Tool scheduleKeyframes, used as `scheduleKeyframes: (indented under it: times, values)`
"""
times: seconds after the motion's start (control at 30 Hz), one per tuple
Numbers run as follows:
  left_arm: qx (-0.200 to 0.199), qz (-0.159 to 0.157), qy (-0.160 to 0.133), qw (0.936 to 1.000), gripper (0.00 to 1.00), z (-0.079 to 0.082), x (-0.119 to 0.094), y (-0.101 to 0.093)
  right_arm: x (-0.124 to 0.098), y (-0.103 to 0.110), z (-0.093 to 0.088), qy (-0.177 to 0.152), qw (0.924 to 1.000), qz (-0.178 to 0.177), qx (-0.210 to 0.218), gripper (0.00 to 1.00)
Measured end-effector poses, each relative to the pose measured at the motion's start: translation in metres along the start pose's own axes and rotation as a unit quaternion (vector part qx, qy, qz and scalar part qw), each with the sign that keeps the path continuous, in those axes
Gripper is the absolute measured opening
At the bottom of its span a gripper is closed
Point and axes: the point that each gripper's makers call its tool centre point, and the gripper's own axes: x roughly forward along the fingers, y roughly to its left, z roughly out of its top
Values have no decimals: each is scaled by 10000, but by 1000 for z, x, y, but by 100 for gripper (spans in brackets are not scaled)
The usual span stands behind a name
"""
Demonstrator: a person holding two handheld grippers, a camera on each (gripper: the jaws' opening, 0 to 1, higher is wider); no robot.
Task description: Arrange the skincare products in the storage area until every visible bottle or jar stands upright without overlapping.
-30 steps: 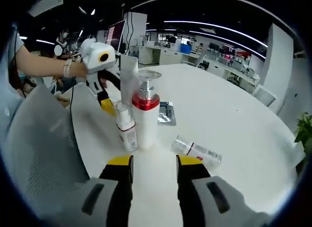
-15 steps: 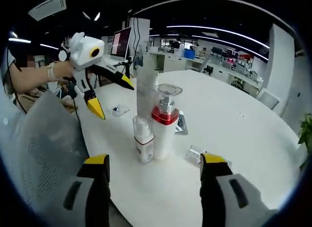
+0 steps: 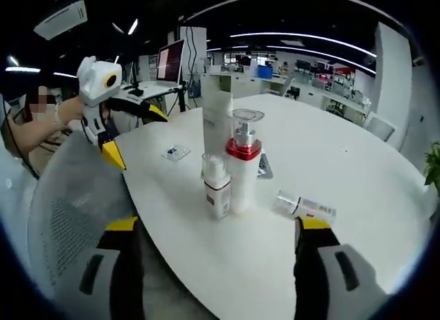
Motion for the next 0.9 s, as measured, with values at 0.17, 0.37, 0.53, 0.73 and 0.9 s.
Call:
scheduleKeyframes:
  times: [0.17, 0.37, 0.53, 0.73, 0.9]
  values:
    - [-165, -27, 59, 9998, 94, -9, 1, -3, -1, 5, -8, 241, 9996, -10, -109, 94]
    - [-297, -48, 138, 9995, 97, -14, 0, 2, 1, 6, 0, 176, 9996, -69, -187, 94]
    - [-381, -159, 34, 9991, 97, -12, -2, 3, 0, 7, 4, 229, 9987, -269, -355, 95]
    - [-294, -136, 49, 9995, 97, -13, -6, 15, -1, 10, 16, 296, 9972, -457, -509, 100]
    - [-235, -144, 409, 9988, 97, -26, -8, 22, 0, 0, -2, 756, 9947, -691, 51, 99]
